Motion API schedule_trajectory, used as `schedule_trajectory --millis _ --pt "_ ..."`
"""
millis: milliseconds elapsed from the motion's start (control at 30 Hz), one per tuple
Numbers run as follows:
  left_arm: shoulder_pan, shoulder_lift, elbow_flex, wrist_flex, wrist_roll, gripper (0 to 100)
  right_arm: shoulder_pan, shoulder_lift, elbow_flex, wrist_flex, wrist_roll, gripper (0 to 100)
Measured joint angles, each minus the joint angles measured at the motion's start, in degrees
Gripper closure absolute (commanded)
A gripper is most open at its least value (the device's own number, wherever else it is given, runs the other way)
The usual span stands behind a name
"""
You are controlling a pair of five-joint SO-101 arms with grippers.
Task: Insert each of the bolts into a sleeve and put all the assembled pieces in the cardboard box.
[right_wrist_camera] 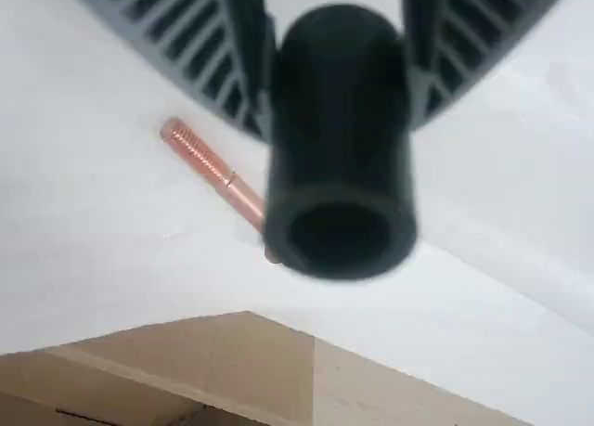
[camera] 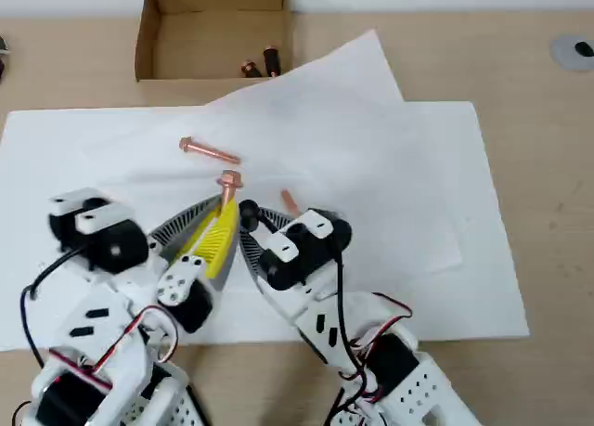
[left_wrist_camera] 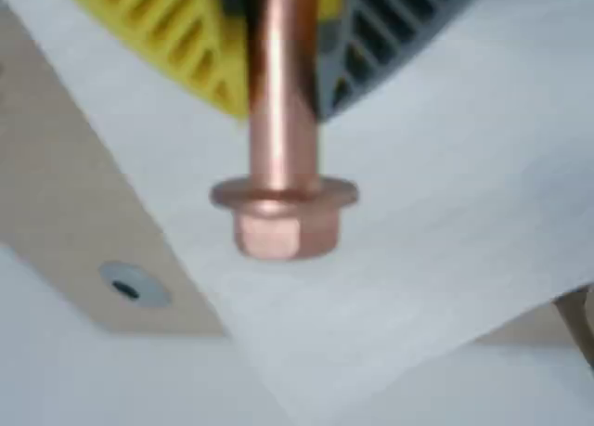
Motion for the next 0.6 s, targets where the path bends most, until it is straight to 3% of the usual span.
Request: schedule_trajectory --millis 133,367,600 --pt "-4.3 0.0 -1.5 -2.7 0.0 99 0.0 0.0 0.0 0.0 0.0 98.8" --pt "-25.8 -0.1 2.9 -10.6 -0.4 99 0.0 0.0 0.0 0.0 0.0 98.8" --pt "-29.3 7.5 13.5 -10.8 -3.7 99 0.0 0.0 0.0 0.0 0.0 98.8"
